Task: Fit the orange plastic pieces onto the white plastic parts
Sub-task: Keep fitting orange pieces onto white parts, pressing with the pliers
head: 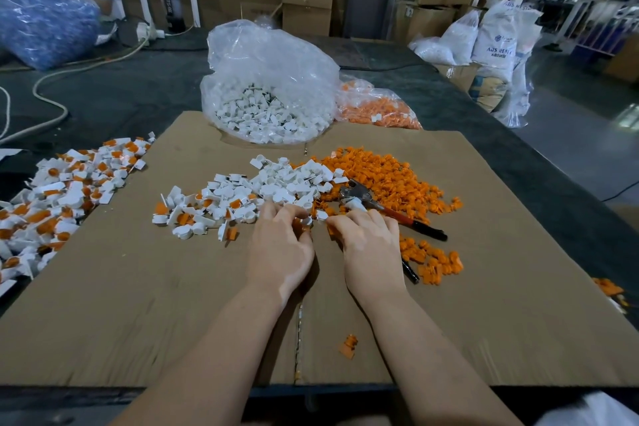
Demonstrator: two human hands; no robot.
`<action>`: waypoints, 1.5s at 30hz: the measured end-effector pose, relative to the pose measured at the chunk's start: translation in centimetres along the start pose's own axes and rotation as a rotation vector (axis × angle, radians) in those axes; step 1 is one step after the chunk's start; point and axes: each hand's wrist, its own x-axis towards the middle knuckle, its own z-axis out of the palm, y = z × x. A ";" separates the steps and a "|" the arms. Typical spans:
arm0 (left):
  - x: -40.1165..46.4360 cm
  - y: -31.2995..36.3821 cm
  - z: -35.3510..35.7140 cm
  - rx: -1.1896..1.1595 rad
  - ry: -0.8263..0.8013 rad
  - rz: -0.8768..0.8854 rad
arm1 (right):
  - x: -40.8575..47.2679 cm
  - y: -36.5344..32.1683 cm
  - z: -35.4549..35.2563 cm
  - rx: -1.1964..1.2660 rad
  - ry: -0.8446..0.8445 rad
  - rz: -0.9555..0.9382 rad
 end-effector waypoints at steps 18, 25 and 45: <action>-0.1 0.1 0.0 -0.041 -0.074 0.116 | 0.0 -0.2 0.1 0.030 -0.034 0.039; 0.0 0.3 -0.2 -0.100 -0.051 0.145 | 0.1 0.0 0.2 0.058 0.012 0.053; 0.5 0.0 0.8 0.108 -0.138 0.220 | 0.1 -0.2 -0.2 0.136 0.025 0.078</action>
